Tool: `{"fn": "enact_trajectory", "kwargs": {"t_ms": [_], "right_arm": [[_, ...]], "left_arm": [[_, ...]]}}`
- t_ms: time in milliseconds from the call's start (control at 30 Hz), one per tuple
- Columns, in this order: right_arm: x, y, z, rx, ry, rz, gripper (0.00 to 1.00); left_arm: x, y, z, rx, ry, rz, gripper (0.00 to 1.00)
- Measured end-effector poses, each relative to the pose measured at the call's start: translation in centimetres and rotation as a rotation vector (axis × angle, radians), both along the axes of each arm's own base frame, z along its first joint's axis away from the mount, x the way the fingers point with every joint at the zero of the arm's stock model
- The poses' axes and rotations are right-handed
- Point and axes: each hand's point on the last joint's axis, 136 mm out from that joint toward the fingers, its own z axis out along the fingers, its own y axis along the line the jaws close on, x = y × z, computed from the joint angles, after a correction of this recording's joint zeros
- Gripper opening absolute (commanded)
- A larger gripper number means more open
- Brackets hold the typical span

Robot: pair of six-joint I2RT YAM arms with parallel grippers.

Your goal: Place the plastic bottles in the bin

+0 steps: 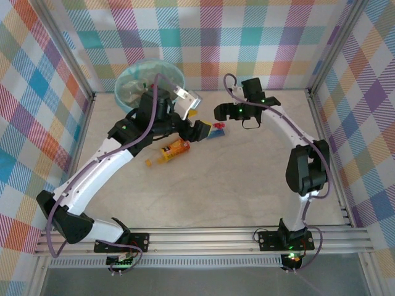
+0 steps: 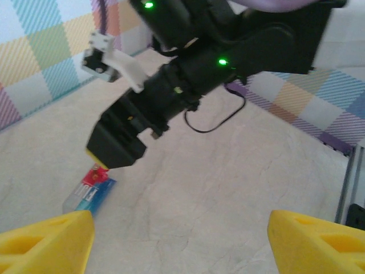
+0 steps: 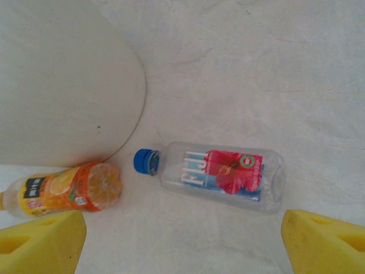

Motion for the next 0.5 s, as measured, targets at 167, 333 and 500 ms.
{"fn": "enact_trajectory", "kwargs": {"t_ms": [167, 333, 500], "right_arm": [[2.2, 0.1, -2.0, -0.014, 0.032, 0.006, 0.92], [4.2, 0.9, -3.7, -0.014, 0.042, 0.044, 0.94], [5.4, 2.2, -6.0, 0.012, 0.075, 0.097, 0.95]], "left_arm": [[1.1, -1.1, -2.2, 0.037, 0.032, -0.001, 0.8], [1.7, -1.0, -3.2, 0.069, 0.035, 0.018, 0.8], [1.9, -0.9, -3.2, 0.074, 0.028, 0.025, 0.8]]}}
